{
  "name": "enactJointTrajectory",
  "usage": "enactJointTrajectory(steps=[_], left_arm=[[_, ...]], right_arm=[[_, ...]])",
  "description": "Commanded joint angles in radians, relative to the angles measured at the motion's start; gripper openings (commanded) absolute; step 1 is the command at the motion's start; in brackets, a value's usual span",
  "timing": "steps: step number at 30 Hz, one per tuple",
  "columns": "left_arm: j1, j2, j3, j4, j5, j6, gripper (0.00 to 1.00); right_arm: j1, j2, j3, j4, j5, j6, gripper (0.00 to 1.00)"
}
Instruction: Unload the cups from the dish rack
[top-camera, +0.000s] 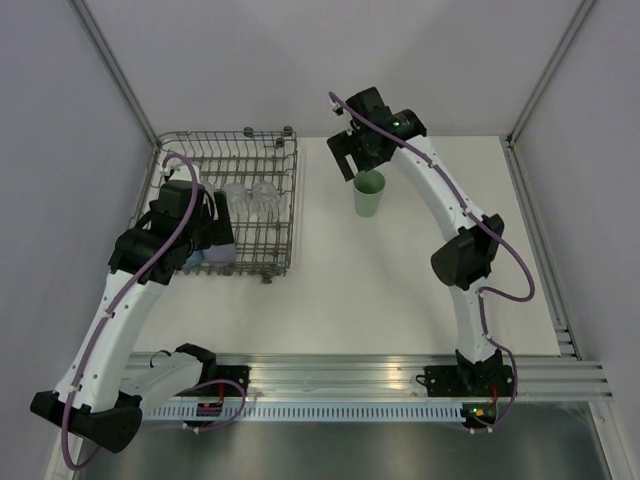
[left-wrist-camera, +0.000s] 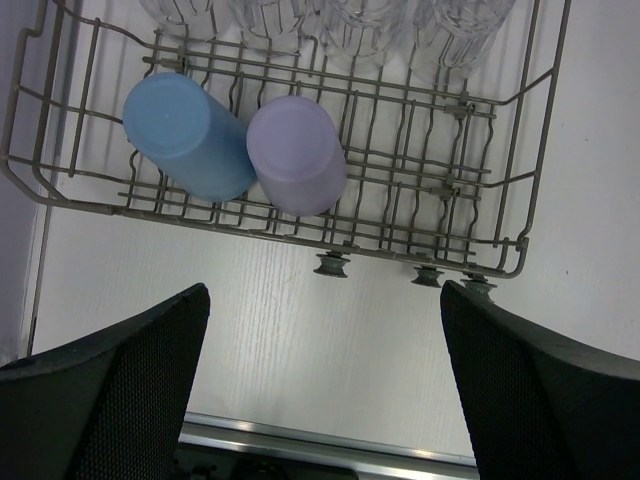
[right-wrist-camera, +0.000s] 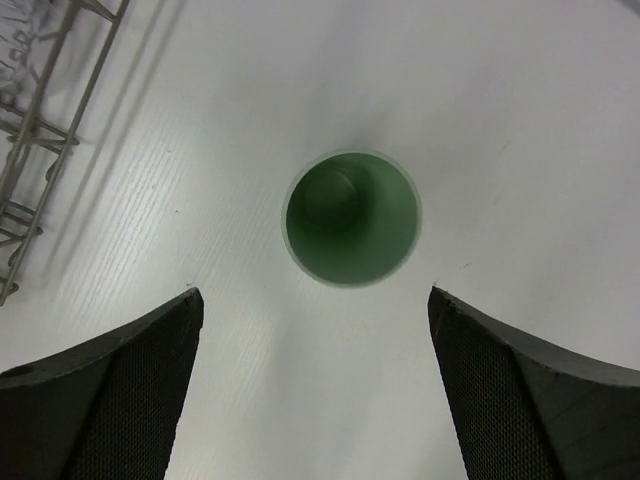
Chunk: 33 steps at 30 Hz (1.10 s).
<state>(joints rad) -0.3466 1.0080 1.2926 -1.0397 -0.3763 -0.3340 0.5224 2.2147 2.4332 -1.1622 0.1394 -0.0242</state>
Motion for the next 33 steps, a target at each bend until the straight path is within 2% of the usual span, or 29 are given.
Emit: enactJointTrajectory(steps=[1,3,6,7,9,10,11,14,22,33], left_arm=[[-0.002,-0.006,-0.015,0.086,-0.047,-0.037,1.00],[-0.002,0.013,-0.018,0.102,-0.061,-0.045,1.00],[-0.002,0.047,-0.012,0.127,-0.070,-0.043,1.00],[0.000,0.072,-0.013,0.136,-0.078,-0.043,1.00],[0.003,0.095,-0.012,0.151,-0.102,-0.043,1.00],[0.011,0.122,-0.009,0.173,-0.101,-0.036,1.00],[0.015,0.136,-0.004,0.181,-0.096,-0.034,1.00],[0.058,0.199,0.019,0.187,-0.055,-0.037,1.00],[0.188,0.337,0.031,0.185,0.076,-0.019,1.00],[0.255,0.468,0.005,0.191,0.125,-0.004,1.00]], right_arm=[[0.001,-0.185,-0.077,0.068,0.031,0.009,0.98],[0.001,-0.298,-0.141,0.128,0.061,0.023,0.98],[0.001,-0.499,-0.331,0.272,0.100,0.078,0.98],[0.001,-0.554,-0.452,0.318,0.100,0.093,0.98],[0.001,-0.740,-0.586,0.467,0.076,0.133,0.98],[0.001,-0.868,-0.721,0.516,0.059,0.147,0.98],[0.001,-0.930,-0.787,0.598,0.034,0.153,0.98],[0.001,-1.130,-0.968,0.680,0.031,0.205,0.98],[-0.001,-1.320,-1.105,0.599,-0.076,0.257,0.98],[0.007,-1.392,-1.165,0.584,-0.135,0.219,0.98]])
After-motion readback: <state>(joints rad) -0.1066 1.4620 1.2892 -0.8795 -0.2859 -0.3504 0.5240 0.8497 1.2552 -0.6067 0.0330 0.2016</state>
